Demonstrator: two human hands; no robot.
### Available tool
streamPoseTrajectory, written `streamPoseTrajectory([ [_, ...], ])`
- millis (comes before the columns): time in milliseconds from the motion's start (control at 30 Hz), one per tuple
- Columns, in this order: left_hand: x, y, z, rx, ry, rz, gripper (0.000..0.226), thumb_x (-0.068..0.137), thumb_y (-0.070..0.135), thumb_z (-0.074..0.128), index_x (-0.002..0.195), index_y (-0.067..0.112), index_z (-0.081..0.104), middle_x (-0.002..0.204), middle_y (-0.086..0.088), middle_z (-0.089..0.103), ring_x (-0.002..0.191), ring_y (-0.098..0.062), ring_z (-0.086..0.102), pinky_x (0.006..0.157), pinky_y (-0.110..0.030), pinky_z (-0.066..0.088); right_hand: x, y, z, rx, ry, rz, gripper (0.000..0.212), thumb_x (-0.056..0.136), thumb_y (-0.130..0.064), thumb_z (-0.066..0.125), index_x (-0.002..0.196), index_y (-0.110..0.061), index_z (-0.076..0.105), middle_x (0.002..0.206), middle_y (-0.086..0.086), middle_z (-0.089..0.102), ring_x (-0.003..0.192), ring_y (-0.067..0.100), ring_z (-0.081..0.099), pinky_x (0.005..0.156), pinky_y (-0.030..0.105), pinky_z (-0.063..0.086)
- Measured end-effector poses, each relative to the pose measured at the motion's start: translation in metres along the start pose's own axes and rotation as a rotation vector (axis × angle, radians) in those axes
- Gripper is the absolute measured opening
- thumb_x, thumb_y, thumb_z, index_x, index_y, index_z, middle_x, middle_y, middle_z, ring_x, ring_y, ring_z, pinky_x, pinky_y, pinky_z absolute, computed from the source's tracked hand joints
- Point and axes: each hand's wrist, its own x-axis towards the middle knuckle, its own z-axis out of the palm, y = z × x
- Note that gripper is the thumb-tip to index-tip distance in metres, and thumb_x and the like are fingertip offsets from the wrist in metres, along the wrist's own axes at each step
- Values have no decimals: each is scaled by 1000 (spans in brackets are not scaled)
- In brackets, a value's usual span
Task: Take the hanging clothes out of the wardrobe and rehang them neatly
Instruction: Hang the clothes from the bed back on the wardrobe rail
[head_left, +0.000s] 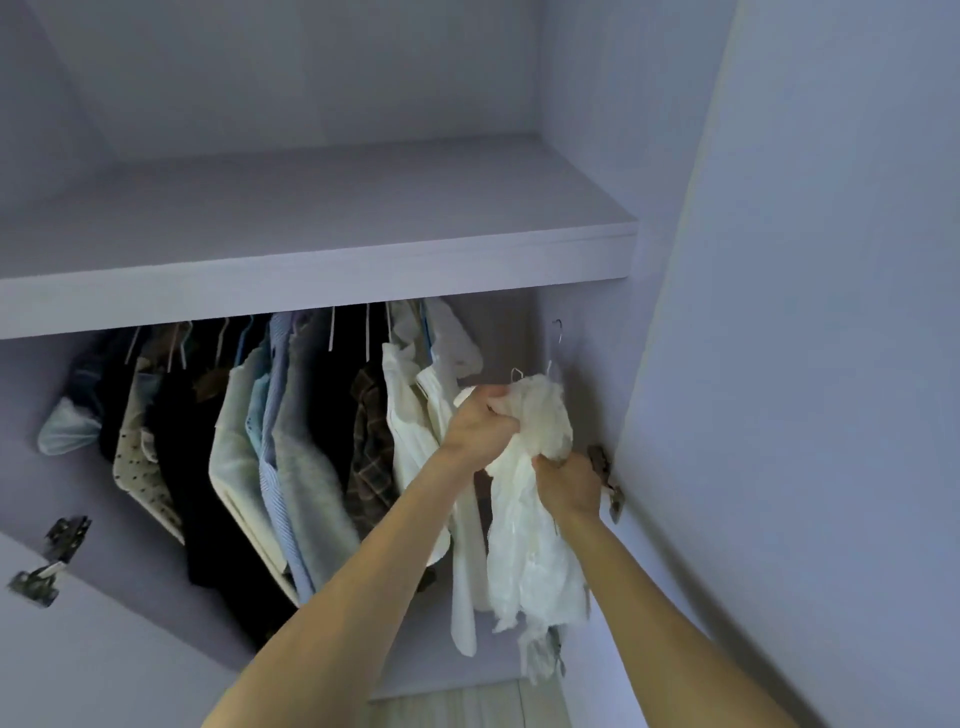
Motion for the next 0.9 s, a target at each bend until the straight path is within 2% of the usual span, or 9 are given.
streamPoseTrajectory([
  [100, -20, 3, -41, 484, 191, 425, 38, 91, 7, 56, 124, 26, 63, 129, 6, 52, 92, -5, 57, 84, -16, 46, 29, -15, 18, -75, -10, -6, 22, 94, -24, 54, 81, -7, 58, 86, 10, 63, 86, 31, 60, 76, 33, 48],
  [167, -33, 11, -70, 609, 490, 756, 36, 87, 5, 59, 120, 19, 66, 130, 0, 54, 103, -14, 55, 87, -27, 47, 47, -27, 28, -66, -12, -13, 18, 93, -19, 51, 81, -7, 57, 85, 10, 60, 85, 31, 58, 74, 32, 45],
  [233, -32, 22, -98, 762, 782, 944, 44, 86, 11, 61, 129, 12, 60, 140, -11, 50, 119, -28, 52, 96, -40, 43, 64, -40, 37, -43, 9, -7, 19, 93, -16, 50, 93, -4, 65, 96, 14, 65, 93, 34, 61, 74, 30, 44],
  [333, -11, 32, -138, 961, 871, 853, 61, 94, 31, 55, 150, 14, 39, 158, -11, 34, 145, -30, 32, 118, -53, 22, 84, -59, 50, 0, 44, 3, 26, 95, -16, 48, 106, -1, 66, 106, 14, 66, 90, 33, 59, 72, 27, 41],
  [433, 14, 22, -157, 1055, 853, 786, 67, 98, 40, 48, 156, 15, 27, 162, -8, 26, 152, -25, 17, 122, -57, 8, 100, -79, 60, 70, 61, -39, 25, 97, -18, 49, 109, -2, 65, 100, 9, 62, 90, 29, 58, 72, 29, 43],
  [600, 39, 11, -155, 1079, 961, 844, 69, 98, 40, 50, 155, 10, 28, 162, -13, 25, 152, -29, 14, 120, -62, 8, 123, -90, 70, 190, 91, -74, 12, 96, -19, 53, 97, -9, 61, 93, 6, 60, 85, 24, 56, 72, 29, 44],
  [733, 48, 9, -151, 1043, 1012, 873, 68, 97, 43, 47, 153, 9, 30, 160, -15, 29, 150, -31, 16, 119, -62, 7, 124, -75, 73, 135, 10, -11, 14, 92, -22, 62, 99, -11, 61, 87, 0, 60, 84, 23, 59, 71, 27, 44],
  [800, 52, 8, -151, 1038, 1019, 888, 69, 97, 45, 46, 153, 9, 30, 159, -15, 30, 150, -31, 16, 118, -62, 7, 119, -64, 74, 155, -36, 66, 16, 89, -23, 66, 101, -14, 59, 91, 1, 61, 83, 22, 57, 74, 28, 47],
  [900, 55, 6, -152, 1029, 1034, 897, 69, 96, 46, 46, 153, 10, 29, 158, -15, 32, 150, -31, 16, 118, -62, 6, 115, -51, 75, 182, -36, 126, 17, 95, -20, 57, 106, -11, 66, 94, 8, 65, 83, 27, 58, 84, 37, 54],
])
